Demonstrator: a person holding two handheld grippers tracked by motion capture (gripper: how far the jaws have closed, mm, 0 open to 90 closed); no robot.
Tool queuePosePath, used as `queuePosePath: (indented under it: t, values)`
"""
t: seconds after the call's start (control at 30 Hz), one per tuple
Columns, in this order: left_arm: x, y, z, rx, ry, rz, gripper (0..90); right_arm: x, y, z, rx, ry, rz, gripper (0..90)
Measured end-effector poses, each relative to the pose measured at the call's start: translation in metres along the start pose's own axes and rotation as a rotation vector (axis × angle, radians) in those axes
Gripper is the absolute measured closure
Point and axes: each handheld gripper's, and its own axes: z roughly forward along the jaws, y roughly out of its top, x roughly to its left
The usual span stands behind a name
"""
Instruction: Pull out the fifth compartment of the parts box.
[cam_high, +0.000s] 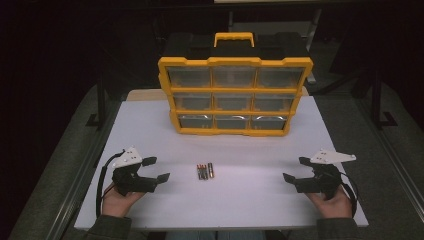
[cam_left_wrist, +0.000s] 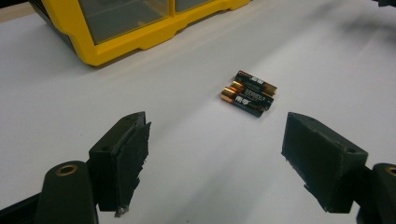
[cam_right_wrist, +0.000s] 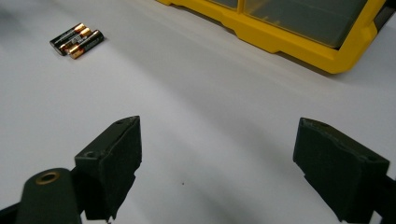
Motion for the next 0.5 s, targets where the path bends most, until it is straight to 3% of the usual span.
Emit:
queuePosePath:
  t: [0.37,0.5]
  values:
    - [0.0016,-0.0002,0.0012,0.007,-0.002,0.008,22.3,0.0014,0.0003,0.0011,-0.001,0.008,-0.004,14.5]
    - [0.0026,0.0000,0.0024,0.007,-0.013,-0.006,22.4,0.0017,0.0003,0.0023,0.003,0.008,-0.010,14.5]
